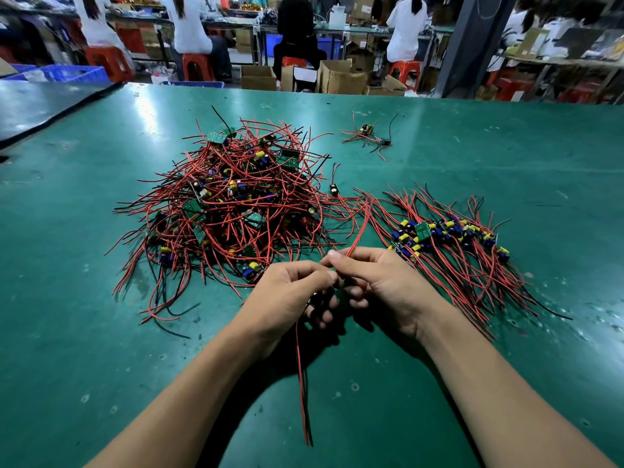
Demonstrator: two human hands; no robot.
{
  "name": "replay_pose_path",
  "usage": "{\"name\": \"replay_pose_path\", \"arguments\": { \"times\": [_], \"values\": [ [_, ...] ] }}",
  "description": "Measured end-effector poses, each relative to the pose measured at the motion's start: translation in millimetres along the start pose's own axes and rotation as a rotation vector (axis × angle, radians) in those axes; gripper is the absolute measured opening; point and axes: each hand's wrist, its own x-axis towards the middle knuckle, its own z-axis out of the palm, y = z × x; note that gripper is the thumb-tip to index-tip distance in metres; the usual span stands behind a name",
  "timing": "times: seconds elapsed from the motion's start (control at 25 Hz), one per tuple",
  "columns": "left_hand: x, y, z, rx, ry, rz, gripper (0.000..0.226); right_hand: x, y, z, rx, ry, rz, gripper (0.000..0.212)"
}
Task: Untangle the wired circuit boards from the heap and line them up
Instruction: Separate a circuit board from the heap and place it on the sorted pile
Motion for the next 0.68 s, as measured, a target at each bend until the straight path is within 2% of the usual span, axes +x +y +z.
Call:
{"name": "replay_pose_path", "arguments": {
  "times": [0.2, 0.36, 0.44, 0.68],
  "values": [
    [0, 1, 0, 0.059, -0.008, 0.013, 0.026, 7, 2, -6, -0.046, 0.259, -0.135, 0.025],
    [-1, 0, 0, 0.134, -0.037, 0.046, 0.021, 9, -7, -14, 0.103, 0.428, -0.171, 0.029],
    [-1, 0, 0, 0.145, -0.046, 0.05, 0.02, 8, -12, -16, 0.233, 0.424, -0.121, 0.034],
    [-1, -1, 0, 0.137, -0.066, 0.049, 0.019, 2, -25, -16, 0.645, 0.243, 0.062, 0.045]
  ]
}}
